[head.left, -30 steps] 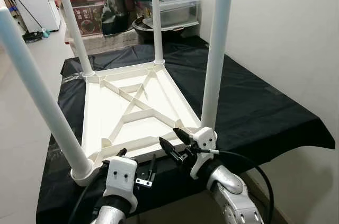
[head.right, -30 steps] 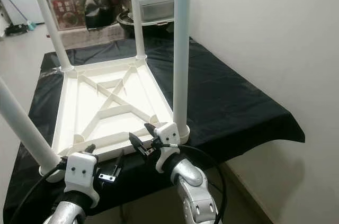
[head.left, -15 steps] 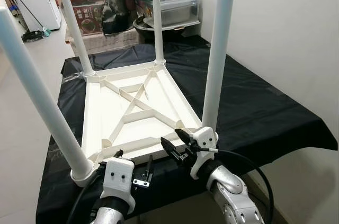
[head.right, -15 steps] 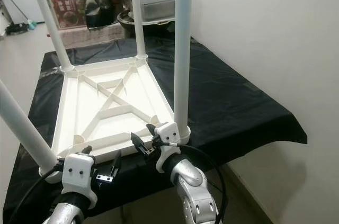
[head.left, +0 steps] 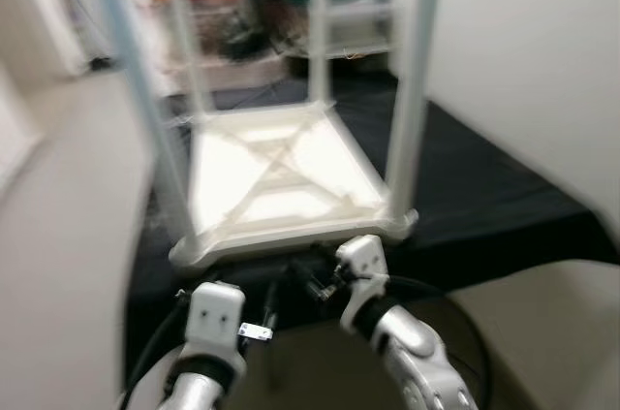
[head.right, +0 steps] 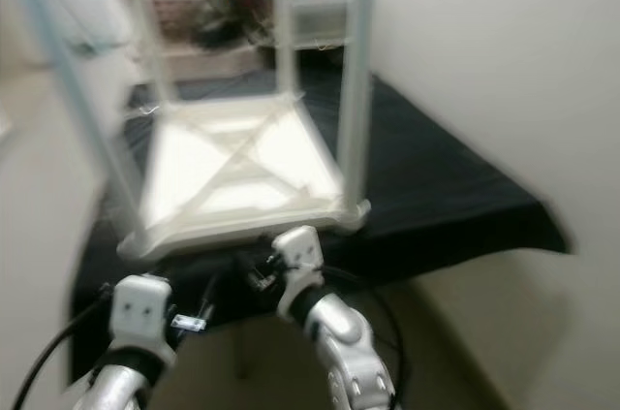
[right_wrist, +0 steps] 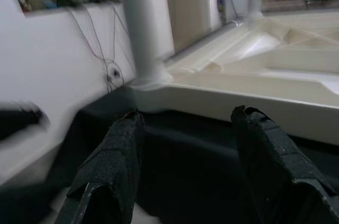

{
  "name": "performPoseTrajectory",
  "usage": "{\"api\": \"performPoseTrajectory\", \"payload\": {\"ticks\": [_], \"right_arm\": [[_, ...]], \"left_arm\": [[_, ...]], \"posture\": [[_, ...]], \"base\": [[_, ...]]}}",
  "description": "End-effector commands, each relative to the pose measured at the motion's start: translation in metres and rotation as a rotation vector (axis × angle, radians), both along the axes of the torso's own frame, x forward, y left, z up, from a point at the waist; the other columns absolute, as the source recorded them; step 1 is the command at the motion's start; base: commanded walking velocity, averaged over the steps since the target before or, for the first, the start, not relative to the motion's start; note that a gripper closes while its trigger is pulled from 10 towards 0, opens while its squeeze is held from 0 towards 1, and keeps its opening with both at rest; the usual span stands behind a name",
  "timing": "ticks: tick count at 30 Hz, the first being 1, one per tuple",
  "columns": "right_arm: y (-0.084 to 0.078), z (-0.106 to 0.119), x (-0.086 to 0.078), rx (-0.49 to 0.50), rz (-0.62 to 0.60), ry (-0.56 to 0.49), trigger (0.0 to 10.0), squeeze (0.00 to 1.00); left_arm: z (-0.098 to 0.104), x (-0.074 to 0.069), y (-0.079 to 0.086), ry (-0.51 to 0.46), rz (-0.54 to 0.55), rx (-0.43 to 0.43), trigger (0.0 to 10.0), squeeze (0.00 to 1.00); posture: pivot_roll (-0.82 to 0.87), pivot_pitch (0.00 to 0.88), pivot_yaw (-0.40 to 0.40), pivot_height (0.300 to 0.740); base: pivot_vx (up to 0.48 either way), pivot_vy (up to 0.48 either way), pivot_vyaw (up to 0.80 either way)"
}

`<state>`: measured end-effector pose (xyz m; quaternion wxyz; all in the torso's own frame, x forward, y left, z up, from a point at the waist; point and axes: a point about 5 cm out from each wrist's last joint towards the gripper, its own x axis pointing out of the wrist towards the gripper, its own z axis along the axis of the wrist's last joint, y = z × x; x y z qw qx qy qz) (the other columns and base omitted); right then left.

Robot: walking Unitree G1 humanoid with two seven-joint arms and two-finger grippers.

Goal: Building children table

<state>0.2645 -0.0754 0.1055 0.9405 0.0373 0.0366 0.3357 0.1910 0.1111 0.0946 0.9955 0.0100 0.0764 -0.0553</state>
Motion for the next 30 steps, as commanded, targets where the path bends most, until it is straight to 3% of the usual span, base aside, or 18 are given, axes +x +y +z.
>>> {"api": "performPoseTrajectory", "payload": {"ticks": [1, 22, 30], "right_arm": [[0.0007, 0.0028, 0.0004, -0.005, -0.006, -0.011, 10.0, 0.00], [0.0016, 0.0044, -0.0012, -0.037, 0.007, -0.027, 10.0, 0.00], [0.0036, 0.0043, -0.0019, -0.058, 0.014, -0.033, 10.0, 0.00]], "left_arm": [[0.0052, 0.0052, -0.0011, -0.026, -0.012, 0.009, 10.0, 0.00], [0.0066, 0.0059, -0.0009, -0.034, -0.006, 0.010, 10.0, 0.00], [0.0075, 0.0054, -0.0008, -0.035, -0.009, 0.016, 10.0, 0.00]], "posture": [[0.00, 0.000, 0.025, 0.740], [0.00, 0.000, 0.016, 0.740], [0.01, 0.000, 0.017, 0.740]], "base": [[0.000, 0.000, 0.00], [0.000, 0.000, 0.00], [0.000, 0.000, 0.80]]}}
